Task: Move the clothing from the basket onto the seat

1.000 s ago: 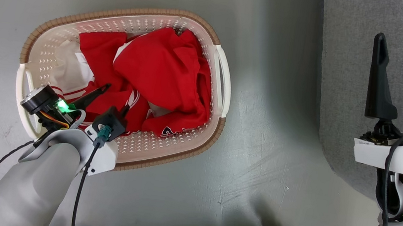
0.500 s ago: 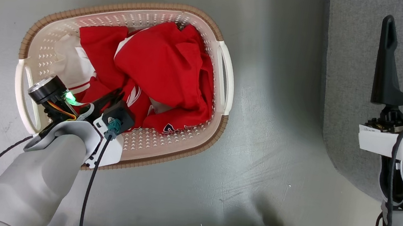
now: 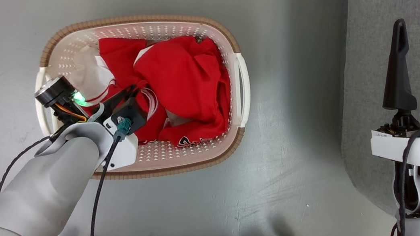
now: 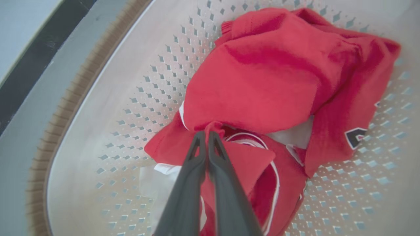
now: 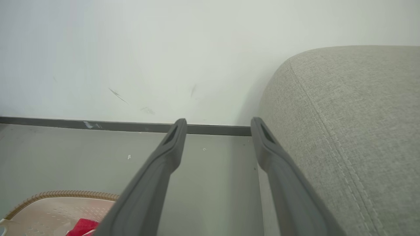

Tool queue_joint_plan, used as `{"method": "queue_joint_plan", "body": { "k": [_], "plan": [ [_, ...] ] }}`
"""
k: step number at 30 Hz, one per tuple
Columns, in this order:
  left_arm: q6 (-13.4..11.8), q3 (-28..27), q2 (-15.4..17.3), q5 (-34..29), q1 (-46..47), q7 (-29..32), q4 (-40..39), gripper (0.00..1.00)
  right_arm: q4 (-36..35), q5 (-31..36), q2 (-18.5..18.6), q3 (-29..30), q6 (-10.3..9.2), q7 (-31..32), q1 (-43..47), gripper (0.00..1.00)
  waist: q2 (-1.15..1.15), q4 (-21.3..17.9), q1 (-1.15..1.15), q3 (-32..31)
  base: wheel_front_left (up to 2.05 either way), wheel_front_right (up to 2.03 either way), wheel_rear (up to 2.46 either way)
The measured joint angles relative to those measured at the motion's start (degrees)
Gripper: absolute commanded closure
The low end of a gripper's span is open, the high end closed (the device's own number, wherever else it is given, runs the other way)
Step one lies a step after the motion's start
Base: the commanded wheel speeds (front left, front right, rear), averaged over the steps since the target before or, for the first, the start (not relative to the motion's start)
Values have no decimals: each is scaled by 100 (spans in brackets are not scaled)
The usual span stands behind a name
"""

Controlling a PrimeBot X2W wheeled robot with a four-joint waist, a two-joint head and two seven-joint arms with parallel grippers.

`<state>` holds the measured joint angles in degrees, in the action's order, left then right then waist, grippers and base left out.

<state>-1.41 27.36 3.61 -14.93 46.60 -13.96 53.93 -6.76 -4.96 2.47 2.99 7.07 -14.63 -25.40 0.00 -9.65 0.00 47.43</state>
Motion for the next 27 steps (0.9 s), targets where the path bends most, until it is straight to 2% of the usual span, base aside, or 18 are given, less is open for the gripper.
{"method": "queue_joint_plan", "body": {
  "k": [8, 27],
  "plan": [
    [-132, -124, -77, 287, -28, -49, -419, 100, 135, 255, 3, -2, 0, 0, -72, 0, 0, 181, 0, -275, 0, 0, 0],
    [-249, -211, -144, 1296, -951, -51, -3139, 100, 517, 455, 369, -172, 0, 0, 60, 0, 0, 630, 0, -1119, 0, 0, 0]
  ]
}}
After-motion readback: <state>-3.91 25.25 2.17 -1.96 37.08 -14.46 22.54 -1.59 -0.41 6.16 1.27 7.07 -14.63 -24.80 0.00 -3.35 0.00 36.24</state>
